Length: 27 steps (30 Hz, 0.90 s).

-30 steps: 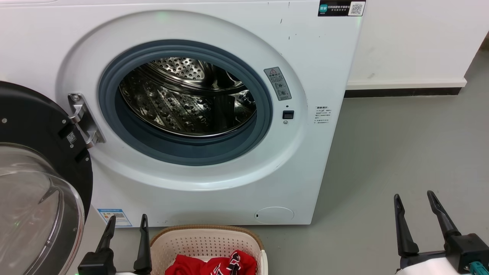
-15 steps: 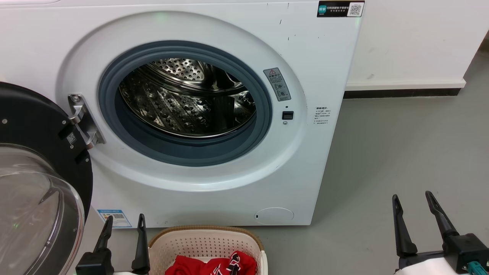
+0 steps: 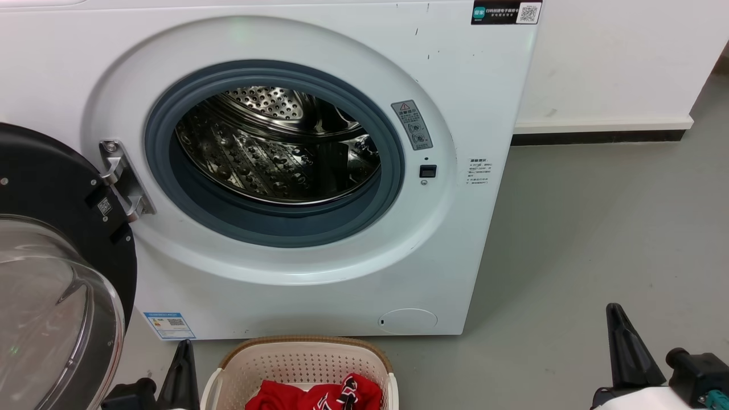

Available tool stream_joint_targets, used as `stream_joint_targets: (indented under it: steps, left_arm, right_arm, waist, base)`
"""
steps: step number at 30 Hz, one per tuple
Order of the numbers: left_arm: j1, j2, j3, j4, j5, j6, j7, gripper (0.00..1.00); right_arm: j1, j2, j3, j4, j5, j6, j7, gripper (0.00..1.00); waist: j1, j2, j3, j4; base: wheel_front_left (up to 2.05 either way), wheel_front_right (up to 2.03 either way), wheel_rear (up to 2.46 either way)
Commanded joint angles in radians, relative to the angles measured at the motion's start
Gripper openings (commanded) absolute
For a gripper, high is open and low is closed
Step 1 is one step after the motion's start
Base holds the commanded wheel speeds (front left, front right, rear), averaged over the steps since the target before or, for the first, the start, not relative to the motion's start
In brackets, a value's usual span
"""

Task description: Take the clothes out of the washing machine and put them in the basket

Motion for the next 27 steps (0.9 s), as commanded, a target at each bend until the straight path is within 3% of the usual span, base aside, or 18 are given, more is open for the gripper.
stream_joint_targets:
  steps: [1,27]
  left_arm:
    - [-0.031,0.003,0.005,-0.012,-0.043,-0.003,0.008,0.0]
    - [-0.091,0.002,0.004,0.0,-0.505,-0.031,0.106,0.0]
  right_arm:
    - [-0.029,-0.002,-0.003,-0.01,0.047,0.0,0.009,0.0]
    - [-0.092,-0.003,-0.007,0.036,0.536,0.0,0.115,0.0]
  waist:
    - [0.0,0.0,0.001,0.0]
    - [0.0,0.0,0.014,0.008]
  base:
    - [0.0,0.0,0.0]
    - [0.0,0.0,0.0]
